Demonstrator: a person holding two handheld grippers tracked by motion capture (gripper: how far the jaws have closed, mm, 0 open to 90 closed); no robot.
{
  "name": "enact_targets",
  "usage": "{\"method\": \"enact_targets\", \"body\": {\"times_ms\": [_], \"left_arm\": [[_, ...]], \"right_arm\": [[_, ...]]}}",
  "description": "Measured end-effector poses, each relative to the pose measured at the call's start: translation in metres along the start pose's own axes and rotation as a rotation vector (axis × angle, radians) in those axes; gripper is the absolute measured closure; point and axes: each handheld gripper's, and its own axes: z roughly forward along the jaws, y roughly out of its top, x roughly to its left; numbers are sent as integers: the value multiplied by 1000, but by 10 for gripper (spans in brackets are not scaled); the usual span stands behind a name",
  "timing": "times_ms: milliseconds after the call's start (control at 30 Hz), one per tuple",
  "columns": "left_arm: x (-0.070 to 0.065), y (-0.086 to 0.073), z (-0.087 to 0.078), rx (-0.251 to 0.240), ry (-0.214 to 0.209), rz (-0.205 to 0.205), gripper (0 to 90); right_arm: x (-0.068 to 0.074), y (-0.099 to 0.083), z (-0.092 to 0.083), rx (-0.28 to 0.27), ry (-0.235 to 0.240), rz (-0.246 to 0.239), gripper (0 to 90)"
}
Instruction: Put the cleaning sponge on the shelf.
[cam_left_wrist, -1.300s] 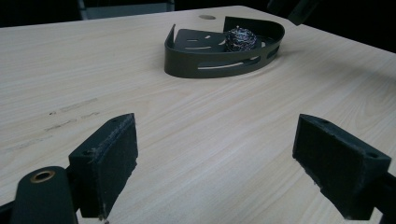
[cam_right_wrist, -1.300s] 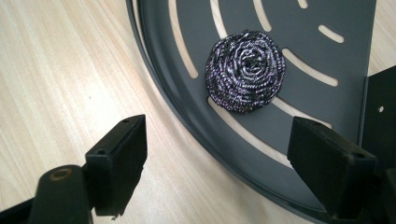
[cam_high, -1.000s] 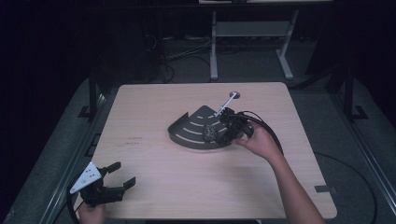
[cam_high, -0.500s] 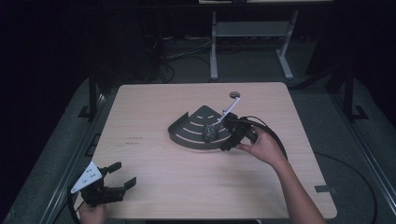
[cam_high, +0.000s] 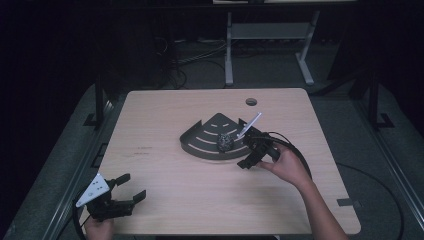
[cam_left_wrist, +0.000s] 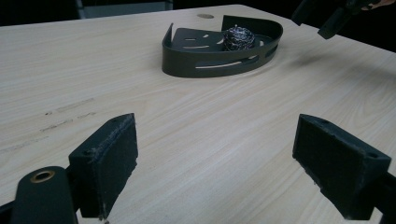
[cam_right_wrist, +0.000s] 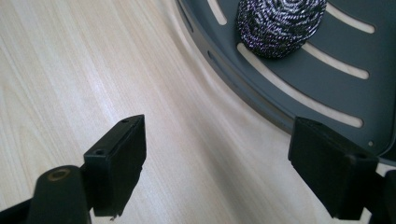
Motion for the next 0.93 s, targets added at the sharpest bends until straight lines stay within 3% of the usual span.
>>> {"method": "enact_targets", "body": {"times_ms": [633, 933], "left_arm": [[-1, 0, 1, 2, -4, -1, 133], [0, 0, 1, -2, -2, -1, 133]], "right_arm": [[9, -23, 2, -3, 11, 6, 189], [16, -48, 3, -24, 22, 23, 191]]}}
